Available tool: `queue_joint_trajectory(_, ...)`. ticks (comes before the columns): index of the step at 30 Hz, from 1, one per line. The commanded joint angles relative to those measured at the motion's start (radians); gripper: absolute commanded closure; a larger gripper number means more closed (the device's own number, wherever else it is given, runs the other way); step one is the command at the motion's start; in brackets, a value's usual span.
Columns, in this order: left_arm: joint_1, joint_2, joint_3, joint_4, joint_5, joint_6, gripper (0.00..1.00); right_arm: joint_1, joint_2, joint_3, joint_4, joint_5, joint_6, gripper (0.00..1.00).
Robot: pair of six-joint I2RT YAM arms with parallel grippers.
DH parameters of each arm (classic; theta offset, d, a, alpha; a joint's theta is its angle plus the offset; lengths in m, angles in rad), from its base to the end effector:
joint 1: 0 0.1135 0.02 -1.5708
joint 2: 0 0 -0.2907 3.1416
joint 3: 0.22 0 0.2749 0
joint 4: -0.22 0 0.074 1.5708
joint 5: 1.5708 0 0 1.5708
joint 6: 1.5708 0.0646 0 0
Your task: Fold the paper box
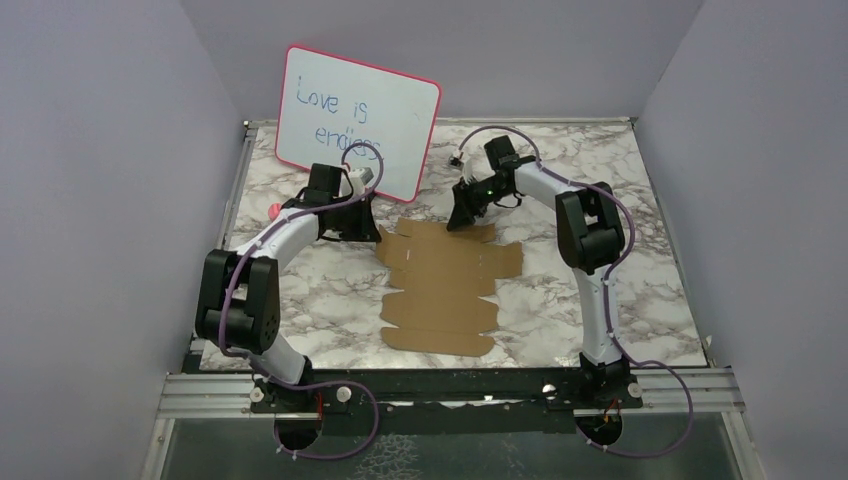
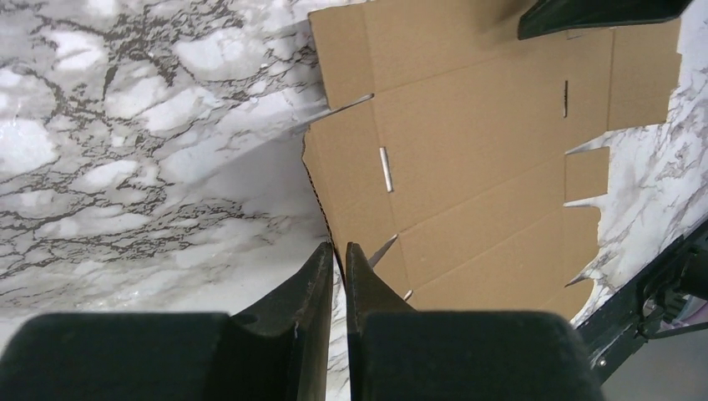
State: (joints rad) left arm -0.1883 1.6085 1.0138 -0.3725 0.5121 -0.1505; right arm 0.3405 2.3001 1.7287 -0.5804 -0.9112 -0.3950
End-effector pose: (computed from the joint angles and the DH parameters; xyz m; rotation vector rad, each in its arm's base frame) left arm 0.3484 -0.0986 0.1961 0.2534 2.5201 -0.7839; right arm 0.4712 0.2211 0.1319 -1.1224 2.2011 1.1894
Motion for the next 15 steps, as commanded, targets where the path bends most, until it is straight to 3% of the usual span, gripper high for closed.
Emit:
queue_joint_trajectory(1,-0.017,-0.059,-0.022,0.056,0.020,0.040,0.89,-0.023,-0.009,0.006,-0.060,-0.010,-0.032,0.45)
queue_joint_trajectory(10,-0.029,-0.120,-0.043,0.087,0.022,0.051,0.90,-0.024,0.028,0.045,-0.115,-0.045,-0.065,0.43)
queue_joint_trajectory(15,-0.030,-0.137,-0.052,0.101,0.019,0.045,0.98,-0.024,0.057,0.060,-0.131,-0.089,-0.070,0.43)
